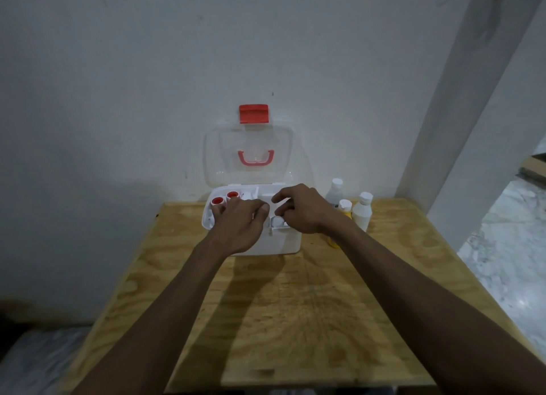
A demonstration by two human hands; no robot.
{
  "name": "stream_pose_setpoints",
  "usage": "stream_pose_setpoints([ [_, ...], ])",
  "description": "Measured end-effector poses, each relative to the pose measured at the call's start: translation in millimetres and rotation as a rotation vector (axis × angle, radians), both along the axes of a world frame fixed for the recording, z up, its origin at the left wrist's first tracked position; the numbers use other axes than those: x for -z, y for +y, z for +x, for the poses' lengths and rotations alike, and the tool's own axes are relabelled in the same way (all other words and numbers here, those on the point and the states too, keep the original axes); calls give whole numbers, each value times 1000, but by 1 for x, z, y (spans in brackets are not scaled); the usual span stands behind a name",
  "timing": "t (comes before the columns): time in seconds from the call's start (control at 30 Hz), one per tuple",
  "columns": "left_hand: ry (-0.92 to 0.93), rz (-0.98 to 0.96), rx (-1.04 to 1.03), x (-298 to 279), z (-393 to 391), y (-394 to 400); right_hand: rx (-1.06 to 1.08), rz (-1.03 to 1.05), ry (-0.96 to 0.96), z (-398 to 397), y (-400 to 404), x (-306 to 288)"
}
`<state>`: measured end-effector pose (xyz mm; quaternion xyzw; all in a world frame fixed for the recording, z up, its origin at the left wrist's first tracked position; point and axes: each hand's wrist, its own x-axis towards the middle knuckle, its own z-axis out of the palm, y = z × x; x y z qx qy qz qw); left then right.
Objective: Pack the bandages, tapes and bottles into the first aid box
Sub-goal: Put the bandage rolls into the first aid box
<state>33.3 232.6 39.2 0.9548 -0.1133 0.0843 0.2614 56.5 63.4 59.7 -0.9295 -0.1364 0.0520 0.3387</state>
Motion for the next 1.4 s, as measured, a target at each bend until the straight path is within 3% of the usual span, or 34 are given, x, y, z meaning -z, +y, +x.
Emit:
stream_pose_setpoints([
  [0.63,-67,-112,-13,-4,-4,-2,56,45,-53,-7,-1,-5],
  [0.73,-162,-209,-3,-9,-9,-8,136,151,-153,-19,-8,-14],
  [0.87,-273,-340,11,-16,-19,-35,320,256,-432,-37,-36,-27],
  [1.0,-330,-401,103,-18,-24,-74,536,235,-597,-35,-86,-25],
  [1.1,-232,-372,143,-8,-18,-104,596,179,-485,-30,-115,-12],
  [1.23,-87,-328,133,12,-5,-132,522,168,-307,-25,-132,12],
  [1.4,-75,-280,161,21,1,-149,415,220,-272,-17,-137,32],
])
